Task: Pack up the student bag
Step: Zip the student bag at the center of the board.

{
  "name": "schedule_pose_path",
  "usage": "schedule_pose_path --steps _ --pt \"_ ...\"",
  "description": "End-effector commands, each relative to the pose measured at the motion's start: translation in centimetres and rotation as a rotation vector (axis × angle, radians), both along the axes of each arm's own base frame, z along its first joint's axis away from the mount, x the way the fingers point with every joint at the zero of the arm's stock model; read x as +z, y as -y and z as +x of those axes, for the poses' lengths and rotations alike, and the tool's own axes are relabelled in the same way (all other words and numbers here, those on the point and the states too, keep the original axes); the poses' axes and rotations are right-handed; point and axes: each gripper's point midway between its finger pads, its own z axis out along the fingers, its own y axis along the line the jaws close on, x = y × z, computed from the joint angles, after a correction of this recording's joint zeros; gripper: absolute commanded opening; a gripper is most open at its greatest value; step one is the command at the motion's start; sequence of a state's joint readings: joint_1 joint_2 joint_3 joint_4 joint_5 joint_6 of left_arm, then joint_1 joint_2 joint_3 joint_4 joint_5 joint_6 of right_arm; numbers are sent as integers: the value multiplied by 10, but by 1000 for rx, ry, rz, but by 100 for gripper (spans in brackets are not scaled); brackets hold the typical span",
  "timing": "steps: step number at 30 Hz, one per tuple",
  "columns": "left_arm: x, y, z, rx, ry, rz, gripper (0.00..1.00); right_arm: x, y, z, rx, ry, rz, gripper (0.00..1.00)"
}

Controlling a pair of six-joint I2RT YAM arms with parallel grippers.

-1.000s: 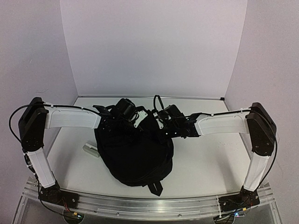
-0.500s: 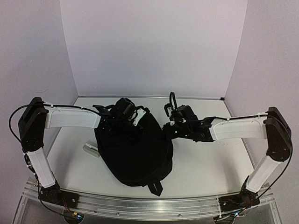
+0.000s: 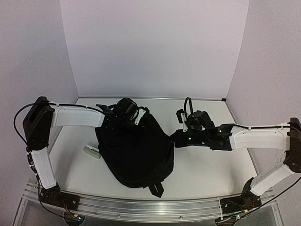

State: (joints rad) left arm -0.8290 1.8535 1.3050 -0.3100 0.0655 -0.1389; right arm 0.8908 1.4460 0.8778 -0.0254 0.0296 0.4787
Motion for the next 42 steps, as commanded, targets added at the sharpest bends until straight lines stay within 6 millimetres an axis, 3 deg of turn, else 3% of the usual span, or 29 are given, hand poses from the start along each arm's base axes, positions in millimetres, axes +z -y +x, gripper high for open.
schedule_pose_path --steps 1,10,16,22,27,30,34,37,42 --pt "5 -11 36 126 17 10 0 23 -4 -32 37 -52 113 0" --pt "11 26 68 153 -13 -93 0 13 -1 -62 -7 -126 154 0" --pt "9 42 95 168 -29 -156 0 34 -3 -60 -117 -136 255 0" --pt "11 41 130 217 -20 -202 0 40 6 -54 -244 -153 326 0" --pt "19 31 150 239 5 -214 1 50 30 -36 -361 -58 287 0" --pt "35 34 143 174 20 -228 24 52 40 -15 -377 -40 249 0" --pt "64 38 119 62 21 -274 53 39 56 18 -378 -43 169 0" --pt "83 39 95 -3 6 -309 64 36 61 41 -372 -22 107 0" --pt "104 51 58 -39 -18 -324 70 30 67 73 -360 -20 55 0"
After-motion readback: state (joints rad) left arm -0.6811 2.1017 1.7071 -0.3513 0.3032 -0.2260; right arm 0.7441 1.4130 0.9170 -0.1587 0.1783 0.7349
